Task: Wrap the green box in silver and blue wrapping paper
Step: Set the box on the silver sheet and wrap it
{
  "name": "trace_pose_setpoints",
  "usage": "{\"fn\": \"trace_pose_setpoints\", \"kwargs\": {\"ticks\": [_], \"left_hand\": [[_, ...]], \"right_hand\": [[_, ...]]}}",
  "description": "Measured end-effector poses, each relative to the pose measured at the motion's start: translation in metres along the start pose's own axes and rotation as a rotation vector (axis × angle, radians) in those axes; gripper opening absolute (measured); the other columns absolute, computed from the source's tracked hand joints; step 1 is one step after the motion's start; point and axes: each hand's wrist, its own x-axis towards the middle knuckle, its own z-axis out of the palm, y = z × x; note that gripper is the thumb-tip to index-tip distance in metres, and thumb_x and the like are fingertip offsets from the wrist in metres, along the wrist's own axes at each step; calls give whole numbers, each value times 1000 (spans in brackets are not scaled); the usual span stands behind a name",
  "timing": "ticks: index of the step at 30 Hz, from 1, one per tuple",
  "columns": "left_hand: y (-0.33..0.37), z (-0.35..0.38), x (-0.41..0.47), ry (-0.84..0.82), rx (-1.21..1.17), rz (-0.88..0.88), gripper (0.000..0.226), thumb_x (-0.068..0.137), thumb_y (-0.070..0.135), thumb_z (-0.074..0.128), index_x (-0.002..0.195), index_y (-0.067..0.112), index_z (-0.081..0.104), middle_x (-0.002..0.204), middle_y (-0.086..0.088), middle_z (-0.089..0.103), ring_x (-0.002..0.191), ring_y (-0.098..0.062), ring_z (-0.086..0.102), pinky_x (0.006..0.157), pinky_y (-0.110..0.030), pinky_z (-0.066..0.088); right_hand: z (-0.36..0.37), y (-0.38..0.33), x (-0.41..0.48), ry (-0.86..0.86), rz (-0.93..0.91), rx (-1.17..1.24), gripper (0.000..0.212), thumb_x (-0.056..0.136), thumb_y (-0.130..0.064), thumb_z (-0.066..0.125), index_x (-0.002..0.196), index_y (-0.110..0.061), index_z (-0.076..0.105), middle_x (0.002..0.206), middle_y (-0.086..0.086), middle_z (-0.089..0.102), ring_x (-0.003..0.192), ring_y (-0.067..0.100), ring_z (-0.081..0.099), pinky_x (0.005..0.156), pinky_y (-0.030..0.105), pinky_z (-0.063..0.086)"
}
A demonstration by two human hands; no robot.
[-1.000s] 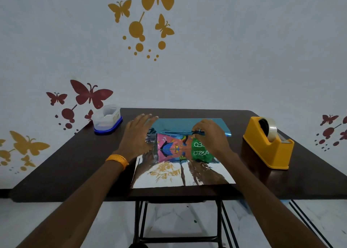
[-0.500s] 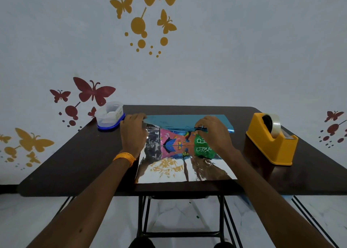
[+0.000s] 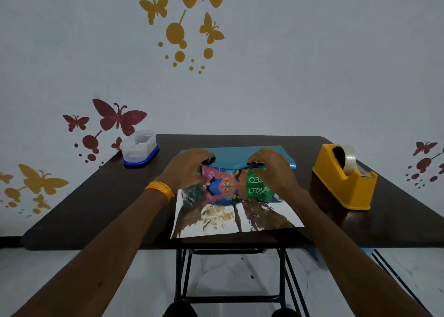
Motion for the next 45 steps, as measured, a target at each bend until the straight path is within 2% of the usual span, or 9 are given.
{"fn": "trace_pose_setpoints", "kwargs": {"ticks": [9,14,19,21,26,30,33,37,45], "left_hand": [[32,8,14,243,184,61,60,80,43,76,132,18,57,134,-5,57,125,-28,48,101,-47,33],[59,20,34,158,190,161,51,81,34,74,127,18,61,129,-5,59,124,-28,49,97,-46,36],[66,31,35,175,108,125,36,81,25,75,114,20,63,113,-2,64,107,-27,56,88,-41,43],[68,34,34,195,101,97,36,85,29,72,118,20,63,119,-2,64,110,-25,55,92,-42,42],[76,35,36,252,74,53,31,94,40,59,115,19,64,117,-1,65,109,-23,55,94,-42,41],[81,34,38,231,83,37,31,94,34,62,120,19,61,121,-1,62,113,-23,51,97,-38,37],[84,35,37,228,82,30,41,91,31,66,130,18,56,127,-3,59,119,-24,49,100,-40,35],[84,36,37,232,98,21,44,91,29,66,133,19,56,130,-3,58,122,-24,47,101,-40,34],[83,34,40,195,118,50,43,90,33,66,130,21,57,130,0,56,121,-21,46,101,-39,31]], "right_hand": [[-4,3,-7,22,28,132,31,71,7,77,96,-12,76,102,3,69,101,24,60,86,40,52],[-8,-10,-23,17,30,76,19,78,-1,70,87,-17,76,97,-3,68,99,19,58,82,31,45],[-21,5,-26,511,505,458,13,89,-6,62,86,-15,71,86,-4,69,80,8,61,75,26,53],[-21,22,-21,563,705,581,8,90,-11,61,88,-17,66,84,-6,65,79,10,60,72,32,53],[-4,37,-19,322,935,794,31,88,-39,67,104,-12,62,96,1,63,87,18,62,77,43,56],[5,32,-15,226,961,938,58,71,-56,71,102,-8,64,94,16,70,80,31,68,61,40,48],[8,32,-11,203,955,931,40,74,-52,73,83,-14,66,82,12,73,74,28,69,59,38,48],[5,28,-12,200,954,928,30,81,-42,74,86,-12,71,85,14,76,63,19,63,54,30,43],[3,22,-14,161,915,962,22,87,-33,73,90,-12,72,89,4,77,79,17,73,65,31,57]]}}
